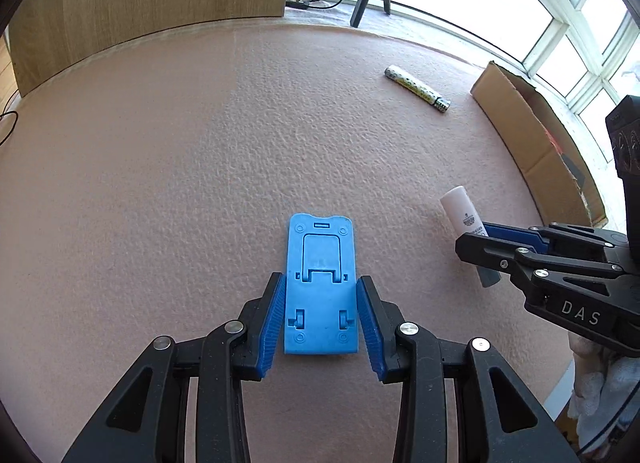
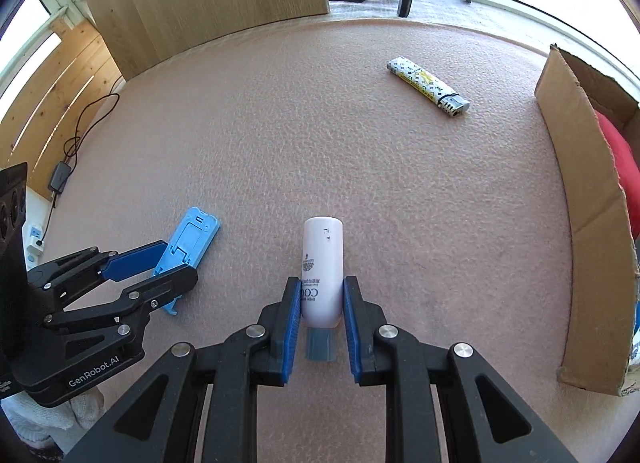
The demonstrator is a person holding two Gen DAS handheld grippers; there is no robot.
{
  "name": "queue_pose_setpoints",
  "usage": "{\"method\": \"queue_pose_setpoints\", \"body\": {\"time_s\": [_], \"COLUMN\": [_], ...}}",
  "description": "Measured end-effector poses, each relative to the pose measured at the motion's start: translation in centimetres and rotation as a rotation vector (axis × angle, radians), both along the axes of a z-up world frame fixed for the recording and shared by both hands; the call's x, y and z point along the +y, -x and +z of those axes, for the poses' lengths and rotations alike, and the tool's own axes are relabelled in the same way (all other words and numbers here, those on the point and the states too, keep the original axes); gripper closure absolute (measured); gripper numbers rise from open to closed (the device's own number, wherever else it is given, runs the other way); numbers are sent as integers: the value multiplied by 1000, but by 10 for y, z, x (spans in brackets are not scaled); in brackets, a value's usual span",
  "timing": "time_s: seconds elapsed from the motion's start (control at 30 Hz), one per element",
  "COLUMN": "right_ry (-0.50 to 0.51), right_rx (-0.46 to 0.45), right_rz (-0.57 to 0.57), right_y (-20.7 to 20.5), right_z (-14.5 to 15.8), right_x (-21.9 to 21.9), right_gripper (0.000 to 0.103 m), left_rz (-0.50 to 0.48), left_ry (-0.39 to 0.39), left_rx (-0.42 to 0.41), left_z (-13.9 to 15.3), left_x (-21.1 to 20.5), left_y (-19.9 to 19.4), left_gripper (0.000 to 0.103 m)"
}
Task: Organize objects
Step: 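Carry the phone stand and white bottle into the box with both tools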
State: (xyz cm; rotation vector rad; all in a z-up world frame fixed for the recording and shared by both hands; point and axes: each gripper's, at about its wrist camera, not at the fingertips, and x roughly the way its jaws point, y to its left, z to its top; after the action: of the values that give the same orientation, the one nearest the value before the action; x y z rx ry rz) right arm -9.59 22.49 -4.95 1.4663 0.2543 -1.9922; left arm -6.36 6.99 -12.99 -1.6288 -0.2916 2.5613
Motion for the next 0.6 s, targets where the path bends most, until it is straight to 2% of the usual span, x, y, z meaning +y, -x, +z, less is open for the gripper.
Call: {"method": "queue_pose_setpoints", "body": {"time_s": [0.27,0.6], "right_ry": [49,113], "right_rx": [0,83], "right_rz": [-62,-151], "right_y": [-2,16], "right_z": [14,58], "right_x": [44,110], "right_gripper": [84,84], "left_rz": [-49,-131], "left_ry": [-31,-56], "left_rx": [41,123], "left_z": [24,65], "left_x": [46,100], "left_y": [-1,27], "left_gripper": [64,64]}}
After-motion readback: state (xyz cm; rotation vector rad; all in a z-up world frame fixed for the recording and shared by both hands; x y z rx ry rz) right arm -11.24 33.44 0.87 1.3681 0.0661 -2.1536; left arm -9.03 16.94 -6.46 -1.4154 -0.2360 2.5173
